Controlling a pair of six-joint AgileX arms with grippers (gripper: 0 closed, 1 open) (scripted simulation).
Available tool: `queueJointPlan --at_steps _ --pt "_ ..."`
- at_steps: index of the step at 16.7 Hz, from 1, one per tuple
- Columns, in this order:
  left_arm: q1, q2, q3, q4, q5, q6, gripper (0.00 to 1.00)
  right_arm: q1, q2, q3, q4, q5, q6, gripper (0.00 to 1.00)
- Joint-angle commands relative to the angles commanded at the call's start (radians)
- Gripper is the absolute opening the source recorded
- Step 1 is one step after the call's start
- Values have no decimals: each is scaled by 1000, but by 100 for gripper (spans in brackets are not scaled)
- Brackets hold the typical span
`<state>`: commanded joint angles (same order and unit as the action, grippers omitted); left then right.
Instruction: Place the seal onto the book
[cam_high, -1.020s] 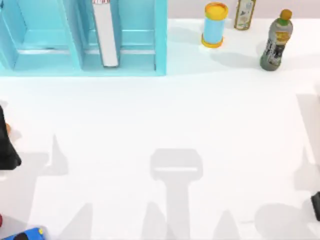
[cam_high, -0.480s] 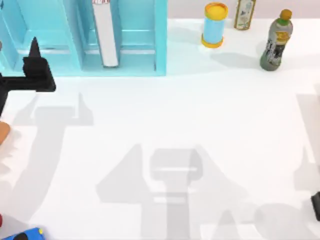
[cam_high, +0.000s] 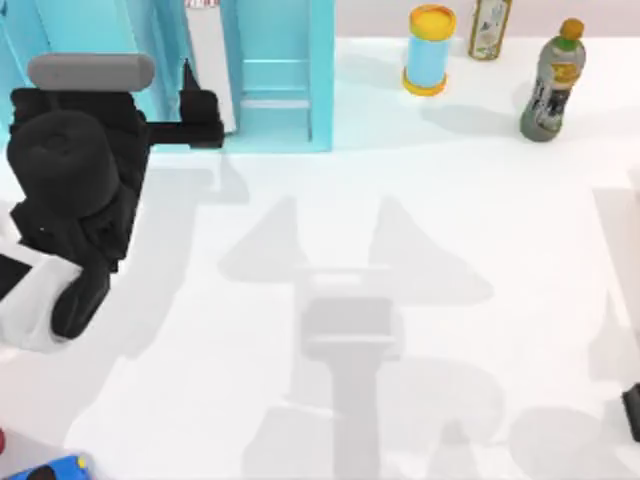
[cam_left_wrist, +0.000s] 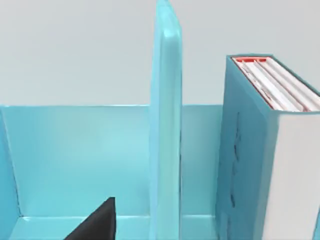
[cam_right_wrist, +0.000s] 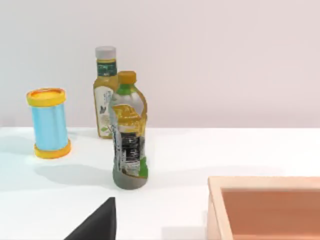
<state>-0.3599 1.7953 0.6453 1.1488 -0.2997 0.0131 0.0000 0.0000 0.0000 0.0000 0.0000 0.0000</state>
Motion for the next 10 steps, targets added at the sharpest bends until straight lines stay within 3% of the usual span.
queueJointPlan --at_steps 5,10 --pt "-63 315 114 202 -53 3 100 0 0 0 0 0 0 100" --pt "-91 458 166 295 -77 4 100 0 0 0 0 0 0 100"
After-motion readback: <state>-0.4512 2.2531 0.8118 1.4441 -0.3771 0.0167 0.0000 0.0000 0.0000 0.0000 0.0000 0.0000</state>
